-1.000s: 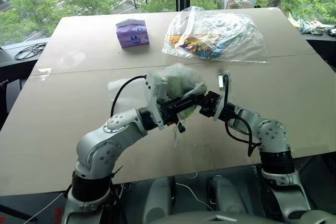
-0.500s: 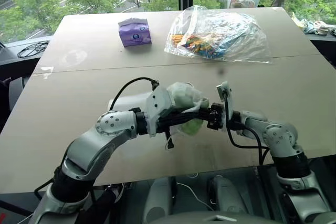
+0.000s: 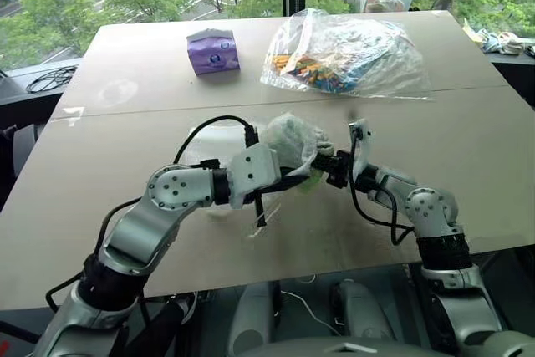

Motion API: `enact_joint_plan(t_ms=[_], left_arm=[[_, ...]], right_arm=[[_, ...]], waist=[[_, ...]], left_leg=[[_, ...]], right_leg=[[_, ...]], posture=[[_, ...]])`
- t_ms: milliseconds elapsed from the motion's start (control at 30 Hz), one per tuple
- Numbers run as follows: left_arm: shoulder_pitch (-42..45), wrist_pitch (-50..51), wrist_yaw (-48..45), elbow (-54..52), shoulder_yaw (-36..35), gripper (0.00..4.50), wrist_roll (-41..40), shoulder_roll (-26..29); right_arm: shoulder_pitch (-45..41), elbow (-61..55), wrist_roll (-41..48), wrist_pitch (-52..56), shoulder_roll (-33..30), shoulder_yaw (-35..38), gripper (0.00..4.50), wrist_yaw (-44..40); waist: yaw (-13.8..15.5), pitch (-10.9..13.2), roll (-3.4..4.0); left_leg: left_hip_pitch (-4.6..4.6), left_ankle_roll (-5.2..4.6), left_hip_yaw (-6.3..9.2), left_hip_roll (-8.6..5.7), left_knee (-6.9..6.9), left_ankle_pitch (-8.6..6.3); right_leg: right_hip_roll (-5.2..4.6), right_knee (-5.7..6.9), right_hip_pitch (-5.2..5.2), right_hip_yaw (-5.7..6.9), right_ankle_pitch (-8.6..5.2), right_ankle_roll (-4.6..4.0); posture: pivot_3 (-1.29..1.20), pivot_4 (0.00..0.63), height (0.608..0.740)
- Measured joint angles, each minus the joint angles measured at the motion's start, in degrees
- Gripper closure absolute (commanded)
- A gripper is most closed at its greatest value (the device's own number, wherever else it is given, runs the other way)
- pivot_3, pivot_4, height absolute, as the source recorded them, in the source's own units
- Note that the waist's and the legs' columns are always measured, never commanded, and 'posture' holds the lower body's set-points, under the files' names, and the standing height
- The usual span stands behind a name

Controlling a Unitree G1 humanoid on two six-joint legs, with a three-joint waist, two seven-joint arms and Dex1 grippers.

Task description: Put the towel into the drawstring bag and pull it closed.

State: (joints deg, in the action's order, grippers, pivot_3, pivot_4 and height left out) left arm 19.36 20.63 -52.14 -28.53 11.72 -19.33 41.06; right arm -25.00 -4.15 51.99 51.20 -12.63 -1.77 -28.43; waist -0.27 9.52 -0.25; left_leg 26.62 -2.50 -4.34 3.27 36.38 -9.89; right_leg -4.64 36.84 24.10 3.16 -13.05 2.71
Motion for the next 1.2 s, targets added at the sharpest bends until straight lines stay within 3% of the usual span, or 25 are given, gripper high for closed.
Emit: enact_joint_plan(t_ms=[67,167,233,567,933,1200], left_arm=[[0.24,-0.04,-0.34,0.0,0.06,4.5,0.0,-0.25],[1.1,-0.07,-0.65,-0.34,0.08,4.5,-0.39,-1.72],[1.22,0.32,-0.64,-0.66,0.23,4.5,-1.03,-3.15],[0.16,2.08,-0.64,-3.61,1.79,4.5,-0.99,-3.67],[0.17,-4.94,0.25,1.24,-0.39,4.5,7.76,1.52],[1.03,-9.31,0.66,7.94,-1.09,4.5,12.63,2.7]], right_arm=[[-0.77,1.72,-0.25,-0.48,2.57,2.33,4.48,2.81],[0.55,-1.02,0.67,-0.4,1.75,2.04,4.48,-0.96],[-2.08,2.69,2.55,-0.57,6.16,6.45,4.48,3.78],[-1.61,2.05,12.92,2.52,12.95,12.83,4.48,9.58],[-1.11,1.25,13.73,3.88,8.67,13.59,4.48,11.28],[-2.52,1.3,16.7,2.44,12.08,16.58,4.48,16.8]], waist=[[-0.41,0.0,-0.01],[-0.33,0.01,0.01],[-0.59,0.01,0.01],[-0.42,0.01,0.0],[-0.45,0.01,0.01],[-0.49,0.01,0.01]], left_leg=[[0.0,0.0,-0.01,0.02,0.0,0.0],[-0.01,0.0,0.01,0.02,0.02,0.01],[-0.04,0.0,0.02,0.04,0.05,0.01],[-0.03,0.0,0.02,0.03,0.06,0.01],[-0.06,0.0,0.01,0.03,0.06,0.01],[-0.06,0.0,-0.01,0.04,0.05,0.01]], right_leg=[[0.06,0.02,0.02,-0.03,0.11,0.19],[0.07,0.05,-0.02,0.01,0.11,0.19],[0.09,0.07,-0.01,-0.04,0.13,0.21],[0.08,0.1,-0.06,0.0,0.13,0.2],[0.09,0.12,-0.05,-0.01,0.12,0.19],[0.09,0.13,-0.04,-0.01,0.12,0.2]], posture=[[0.0,0.15,0.74],[0.0,0.15,0.74],[0.0,0.15,0.74],[0.0,0.15,0.74],[0.0,0.15,0.74],[0.0,0.15,0.74]])
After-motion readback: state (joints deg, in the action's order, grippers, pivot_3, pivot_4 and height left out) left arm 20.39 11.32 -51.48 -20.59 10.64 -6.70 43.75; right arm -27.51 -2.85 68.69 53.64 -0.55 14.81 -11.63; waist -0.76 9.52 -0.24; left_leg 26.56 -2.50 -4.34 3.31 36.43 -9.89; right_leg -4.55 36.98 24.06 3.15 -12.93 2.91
